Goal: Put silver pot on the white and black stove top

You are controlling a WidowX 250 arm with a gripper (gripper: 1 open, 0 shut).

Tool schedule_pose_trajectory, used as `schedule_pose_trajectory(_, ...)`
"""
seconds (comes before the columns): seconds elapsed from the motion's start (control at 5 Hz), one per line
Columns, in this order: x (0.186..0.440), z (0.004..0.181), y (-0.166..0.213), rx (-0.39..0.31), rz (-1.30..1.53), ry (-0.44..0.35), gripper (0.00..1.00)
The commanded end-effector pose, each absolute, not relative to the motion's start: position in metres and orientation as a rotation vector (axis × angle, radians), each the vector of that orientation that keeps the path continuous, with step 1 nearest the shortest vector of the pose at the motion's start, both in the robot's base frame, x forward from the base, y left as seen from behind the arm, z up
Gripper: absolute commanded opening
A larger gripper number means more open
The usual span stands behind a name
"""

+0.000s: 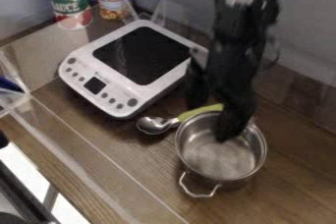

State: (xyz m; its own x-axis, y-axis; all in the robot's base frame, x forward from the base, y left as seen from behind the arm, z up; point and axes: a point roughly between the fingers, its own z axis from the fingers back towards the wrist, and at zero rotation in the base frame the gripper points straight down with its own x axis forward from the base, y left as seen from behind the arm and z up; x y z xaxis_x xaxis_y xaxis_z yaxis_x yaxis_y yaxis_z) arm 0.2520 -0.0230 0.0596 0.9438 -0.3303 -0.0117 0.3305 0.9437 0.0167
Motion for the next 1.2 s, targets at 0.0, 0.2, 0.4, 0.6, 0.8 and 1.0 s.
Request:
schedule_pose_trajectory(0.0,0.252,0.047,-0.022,0.04,-0.415,-0.041,1.0)
schedule_pose_trajectory(0.2,0.252,0.041,-0.019,0.053,-0.478,-0.047,1.0)
schedule_pose_trajectory(0.4,0.252,0.041,-0.016,0.057,-0.509,-0.052,1.0)
schedule_pose_trajectory(0.6,0.252,0.042,-0.014,0.061,-0.517,-0.057,1.0)
schedule_pose_trajectory(0.8,0.253,0.044,-0.012,0.063,-0.522,-0.063,1.0)
schedule_pose_trajectory(1.0,0.254,0.045,-0.011,0.064,-0.526,-0.069,1.0)
